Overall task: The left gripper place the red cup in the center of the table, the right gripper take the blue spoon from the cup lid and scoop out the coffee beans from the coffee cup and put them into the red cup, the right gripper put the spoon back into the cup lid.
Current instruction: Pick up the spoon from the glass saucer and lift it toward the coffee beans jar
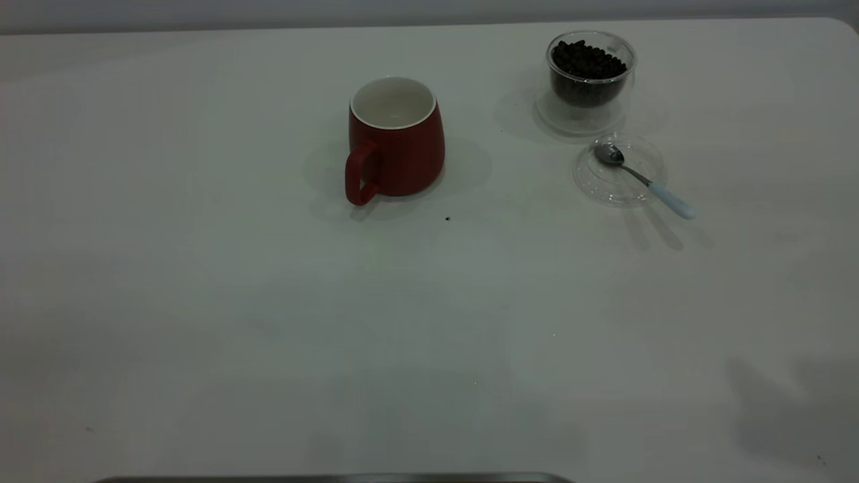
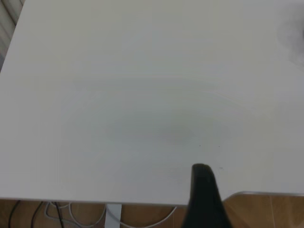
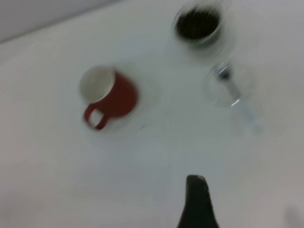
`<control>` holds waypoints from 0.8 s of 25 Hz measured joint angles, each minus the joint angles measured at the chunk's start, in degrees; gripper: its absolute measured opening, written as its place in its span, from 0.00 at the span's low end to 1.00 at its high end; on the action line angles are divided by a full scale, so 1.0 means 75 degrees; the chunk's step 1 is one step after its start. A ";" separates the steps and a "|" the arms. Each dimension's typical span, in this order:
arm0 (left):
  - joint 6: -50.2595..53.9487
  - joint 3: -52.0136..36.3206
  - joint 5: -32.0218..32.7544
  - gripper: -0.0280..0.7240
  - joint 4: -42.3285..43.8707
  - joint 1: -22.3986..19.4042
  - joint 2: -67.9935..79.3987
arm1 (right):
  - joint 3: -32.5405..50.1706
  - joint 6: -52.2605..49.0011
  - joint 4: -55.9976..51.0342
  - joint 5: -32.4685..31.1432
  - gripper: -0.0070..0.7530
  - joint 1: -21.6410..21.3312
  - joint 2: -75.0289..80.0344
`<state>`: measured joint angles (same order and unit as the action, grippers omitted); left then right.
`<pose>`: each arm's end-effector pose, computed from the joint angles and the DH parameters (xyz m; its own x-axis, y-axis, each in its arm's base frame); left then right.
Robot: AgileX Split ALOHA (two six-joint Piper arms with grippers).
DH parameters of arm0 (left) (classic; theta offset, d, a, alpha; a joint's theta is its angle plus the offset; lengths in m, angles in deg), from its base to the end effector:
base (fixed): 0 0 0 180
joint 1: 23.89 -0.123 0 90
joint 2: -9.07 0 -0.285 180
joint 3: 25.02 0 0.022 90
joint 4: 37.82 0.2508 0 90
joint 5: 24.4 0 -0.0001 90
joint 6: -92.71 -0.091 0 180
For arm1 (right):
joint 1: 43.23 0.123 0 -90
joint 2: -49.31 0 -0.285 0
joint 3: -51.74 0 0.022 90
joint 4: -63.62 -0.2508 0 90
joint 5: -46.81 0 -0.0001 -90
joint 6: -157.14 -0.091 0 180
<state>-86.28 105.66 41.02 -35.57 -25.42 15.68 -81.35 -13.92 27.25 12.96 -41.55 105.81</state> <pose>-0.0101 0.0030 0.2672 -0.5198 -0.0152 -0.8542 -0.0578 0.9982 0.0175 0.1548 0.0347 0.2666 -0.7201 0.3404 -0.6046 0.0020 0.8724 0.4888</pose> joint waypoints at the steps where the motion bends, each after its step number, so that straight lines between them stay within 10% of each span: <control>1: 0.0000 0.0000 0.0000 0.82 0.0000 0.0000 0.0000 | -0.0096 0.0449 -0.0554 0.0069 0.79 0.0000 0.0592; 12: 0.0000 0.0000 -0.0009 0.82 0.0000 0.0000 0.0000 | -0.0972 0.6147 -0.6930 0.0279 0.78 -0.0282 0.5471; 20: 0.0000 0.0000 -0.0009 0.82 0.0000 0.0000 0.0000 | -0.1009 0.7868 -0.8583 -0.0838 0.78 -0.1123 0.7729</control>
<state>-86.28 105.66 40.95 -35.57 -25.42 15.68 -88.92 45.09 -37.12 6.67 -49.97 163.78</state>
